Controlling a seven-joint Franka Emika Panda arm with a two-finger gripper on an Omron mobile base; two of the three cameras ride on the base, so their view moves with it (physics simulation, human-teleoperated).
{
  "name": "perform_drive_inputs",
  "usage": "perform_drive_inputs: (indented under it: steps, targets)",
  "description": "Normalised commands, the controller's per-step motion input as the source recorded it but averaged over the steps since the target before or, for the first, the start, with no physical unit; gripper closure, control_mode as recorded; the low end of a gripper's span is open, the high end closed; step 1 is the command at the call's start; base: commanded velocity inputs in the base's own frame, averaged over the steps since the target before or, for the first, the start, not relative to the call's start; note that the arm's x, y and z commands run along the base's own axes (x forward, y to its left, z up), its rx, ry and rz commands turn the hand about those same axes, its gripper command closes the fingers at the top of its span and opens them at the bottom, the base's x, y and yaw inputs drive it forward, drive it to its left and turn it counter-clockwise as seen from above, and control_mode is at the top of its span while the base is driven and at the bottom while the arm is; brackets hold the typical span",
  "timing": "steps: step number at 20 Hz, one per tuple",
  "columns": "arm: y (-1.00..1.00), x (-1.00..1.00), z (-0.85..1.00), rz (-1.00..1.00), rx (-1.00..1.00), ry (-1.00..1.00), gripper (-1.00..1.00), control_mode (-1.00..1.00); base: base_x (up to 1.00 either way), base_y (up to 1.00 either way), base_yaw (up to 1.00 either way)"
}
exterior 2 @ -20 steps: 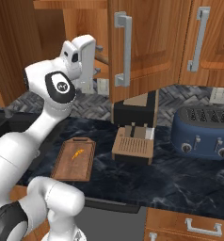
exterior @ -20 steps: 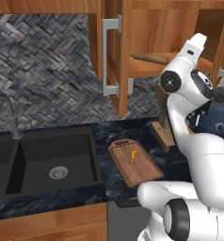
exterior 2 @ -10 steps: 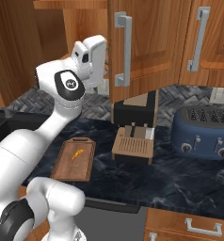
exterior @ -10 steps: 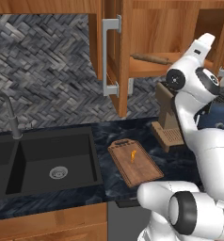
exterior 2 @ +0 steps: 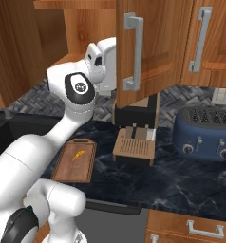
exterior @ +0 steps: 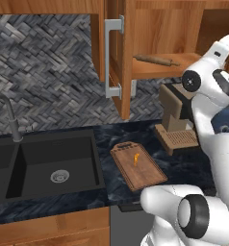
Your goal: Open the cabinet, retrieve the rolling pin, and place it next to the meat on the cutting board to prepare for tenderizing.
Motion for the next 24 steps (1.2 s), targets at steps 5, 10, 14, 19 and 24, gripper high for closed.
perform_drive_inputs:
  steps: [5,10,14,19,24]
  targets:
    - [-0.54,-0.46,0.00,-0.12,0.03,-0.03,-1.00,-1.00,0.00,0.00,0.00]
    - [-0.61,-0.41,0.00,-0.12,0.05,-0.03,-1.00,-1.00,0.00,0.00,0.00]
    - [-0.65,-0.29,0.00,-0.12,0.06,-0.01,-1.00,-1.00,0.00,0.00,0.00]
    - [-0.51,-0.05,0.00,-0.11,0.06,0.00,-1.00,-1.00,0.00,0.00,0.00]
    - [-0.24,0.00,0.00,-0.04,0.02,0.00,-1.00,-1.00,0.00,0.00,0.00]
